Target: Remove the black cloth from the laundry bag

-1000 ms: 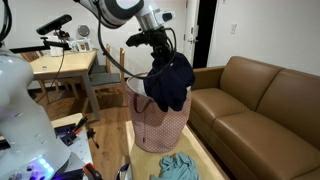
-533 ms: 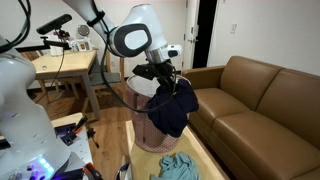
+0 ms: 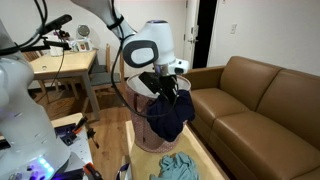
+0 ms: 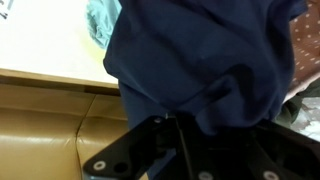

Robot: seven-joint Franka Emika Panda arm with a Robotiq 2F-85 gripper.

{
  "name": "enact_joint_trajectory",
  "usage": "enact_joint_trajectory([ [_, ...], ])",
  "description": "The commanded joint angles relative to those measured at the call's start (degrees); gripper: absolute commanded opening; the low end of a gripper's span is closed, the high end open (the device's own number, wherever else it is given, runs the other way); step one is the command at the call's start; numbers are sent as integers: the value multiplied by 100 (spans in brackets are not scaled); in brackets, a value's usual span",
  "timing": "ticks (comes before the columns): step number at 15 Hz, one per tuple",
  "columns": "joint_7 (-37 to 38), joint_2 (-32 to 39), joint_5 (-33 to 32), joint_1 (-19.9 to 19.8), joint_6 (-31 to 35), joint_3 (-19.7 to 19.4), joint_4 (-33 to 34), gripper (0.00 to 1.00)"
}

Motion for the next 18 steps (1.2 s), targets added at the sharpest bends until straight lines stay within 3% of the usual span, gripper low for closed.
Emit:
enact_joint_trajectory([
  [1, -902, 1056, 1299, -377, -358, 100, 754, 8],
  [4, -1234, 1836, 1757, -920, -647, 321, 1238, 8],
  [8, -848, 2867, 1385, -1381, -767, 324, 1812, 8],
  [14, -606, 3926, 678, -1536, -521, 347, 2576, 8],
  [18, -614, 3644, 406, -1508, -98, 423, 2351, 8],
])
